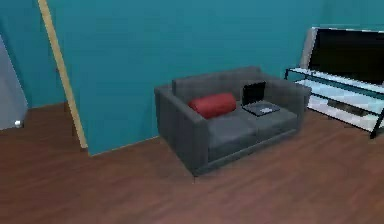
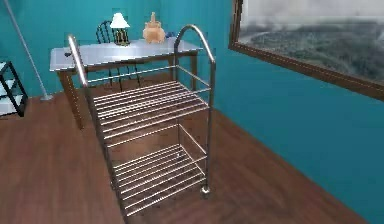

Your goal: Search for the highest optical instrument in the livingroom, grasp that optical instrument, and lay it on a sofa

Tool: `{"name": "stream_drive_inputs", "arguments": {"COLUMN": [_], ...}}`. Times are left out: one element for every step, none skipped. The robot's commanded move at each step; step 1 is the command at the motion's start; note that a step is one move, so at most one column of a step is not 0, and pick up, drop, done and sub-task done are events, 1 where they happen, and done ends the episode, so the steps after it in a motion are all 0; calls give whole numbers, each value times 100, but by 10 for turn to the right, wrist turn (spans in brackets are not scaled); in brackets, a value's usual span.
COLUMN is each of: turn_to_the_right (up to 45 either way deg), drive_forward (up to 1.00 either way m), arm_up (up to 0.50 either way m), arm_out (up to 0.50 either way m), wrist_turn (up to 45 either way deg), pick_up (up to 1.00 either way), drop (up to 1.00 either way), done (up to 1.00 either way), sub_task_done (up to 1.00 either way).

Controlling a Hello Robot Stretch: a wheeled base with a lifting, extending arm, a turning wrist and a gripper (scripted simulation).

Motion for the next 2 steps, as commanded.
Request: {"name": "stream_drive_inputs", "arguments": {"turn_to_the_right": [300, 0], "drive_forward": [0, 75], "arm_up": [0, 0], "arm_out": [0, 0], "wrist_turn": [0, 0], "pick_up": [0, 0], "drop": [0, 0], "done": [0, 0], "sub_task_done": [0, 0]}}
